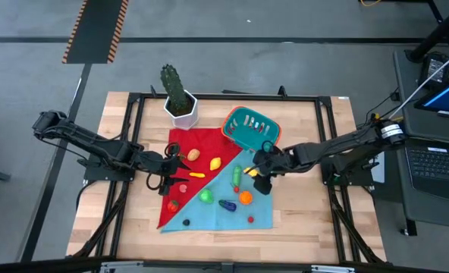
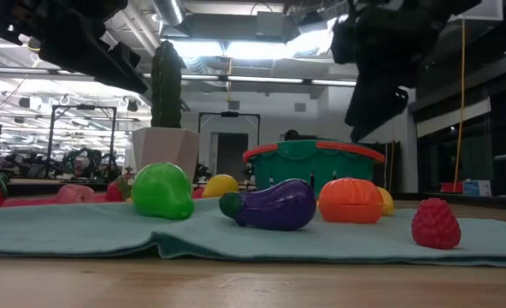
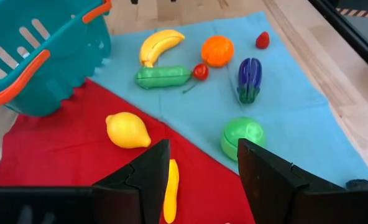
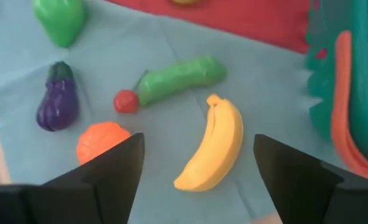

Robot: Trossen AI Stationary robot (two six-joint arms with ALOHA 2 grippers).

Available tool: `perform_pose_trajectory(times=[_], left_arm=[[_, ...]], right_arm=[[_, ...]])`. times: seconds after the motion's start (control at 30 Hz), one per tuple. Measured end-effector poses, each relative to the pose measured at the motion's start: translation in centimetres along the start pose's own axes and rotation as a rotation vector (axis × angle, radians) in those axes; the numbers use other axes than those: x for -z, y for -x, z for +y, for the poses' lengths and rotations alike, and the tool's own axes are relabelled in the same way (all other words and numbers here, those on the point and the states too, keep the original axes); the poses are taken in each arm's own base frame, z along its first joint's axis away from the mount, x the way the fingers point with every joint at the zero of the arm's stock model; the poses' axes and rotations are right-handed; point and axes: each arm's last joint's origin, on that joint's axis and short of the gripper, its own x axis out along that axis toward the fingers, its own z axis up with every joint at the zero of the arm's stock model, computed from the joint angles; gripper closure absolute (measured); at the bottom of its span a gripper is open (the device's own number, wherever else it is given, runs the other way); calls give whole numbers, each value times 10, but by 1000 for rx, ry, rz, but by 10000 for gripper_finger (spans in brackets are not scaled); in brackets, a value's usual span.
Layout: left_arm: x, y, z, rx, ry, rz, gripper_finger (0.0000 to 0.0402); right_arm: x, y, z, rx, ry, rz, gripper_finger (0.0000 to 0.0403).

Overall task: Pick and placing Produce into tupperware
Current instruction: Put the yellow banana into the blue basket

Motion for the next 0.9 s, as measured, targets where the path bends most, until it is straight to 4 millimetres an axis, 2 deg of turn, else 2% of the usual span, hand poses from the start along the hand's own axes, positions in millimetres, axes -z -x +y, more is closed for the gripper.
perform_pose_trajectory(times=[0.57,0.9], left_arm=[[0,0,0,0,-2,4,223],[0,0,0,0,-2,4,223]], right_arm=[[13,-57,-3,138,26,129,100],[18,-76,-2,163,13,146,100]])
